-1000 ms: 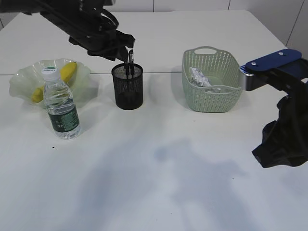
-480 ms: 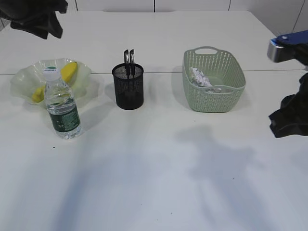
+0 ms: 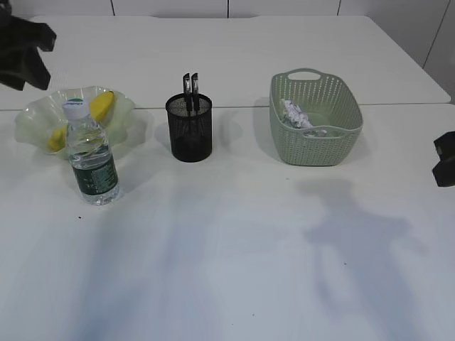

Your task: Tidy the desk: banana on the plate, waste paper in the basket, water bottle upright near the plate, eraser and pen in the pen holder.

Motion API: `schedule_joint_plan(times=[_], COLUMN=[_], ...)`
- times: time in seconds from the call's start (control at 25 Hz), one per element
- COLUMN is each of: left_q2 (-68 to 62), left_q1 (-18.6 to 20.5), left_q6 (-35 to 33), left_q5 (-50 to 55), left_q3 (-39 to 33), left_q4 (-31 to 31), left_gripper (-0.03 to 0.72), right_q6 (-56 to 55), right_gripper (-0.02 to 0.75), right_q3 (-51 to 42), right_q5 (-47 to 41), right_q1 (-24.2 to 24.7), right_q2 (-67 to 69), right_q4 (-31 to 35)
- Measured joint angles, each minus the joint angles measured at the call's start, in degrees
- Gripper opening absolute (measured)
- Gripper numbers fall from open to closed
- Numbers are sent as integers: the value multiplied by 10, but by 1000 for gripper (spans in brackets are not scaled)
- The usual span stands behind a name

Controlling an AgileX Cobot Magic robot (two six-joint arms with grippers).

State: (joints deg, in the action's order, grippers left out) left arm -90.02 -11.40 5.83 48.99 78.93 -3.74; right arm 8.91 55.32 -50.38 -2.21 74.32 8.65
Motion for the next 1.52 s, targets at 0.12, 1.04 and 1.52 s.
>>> schedule_joint_plan(times=[0.12,1.04,1.52], left_q2=[39,349,468], left_q1=[14,142,142], left_q6=[19,51,53], left_q5=[0,117,208], left_q3=[-49,-134,-134], left_q4=[1,37,44], left_gripper=[237,237,252], right_q6=[11,7,-82], right_gripper=[187,187,200], right_q3=[0,0,-3], right_q5=[0,14,-82], right_q1=[0,0,0], right_q2=[0,-78,-233], right_q4=[15,64,17])
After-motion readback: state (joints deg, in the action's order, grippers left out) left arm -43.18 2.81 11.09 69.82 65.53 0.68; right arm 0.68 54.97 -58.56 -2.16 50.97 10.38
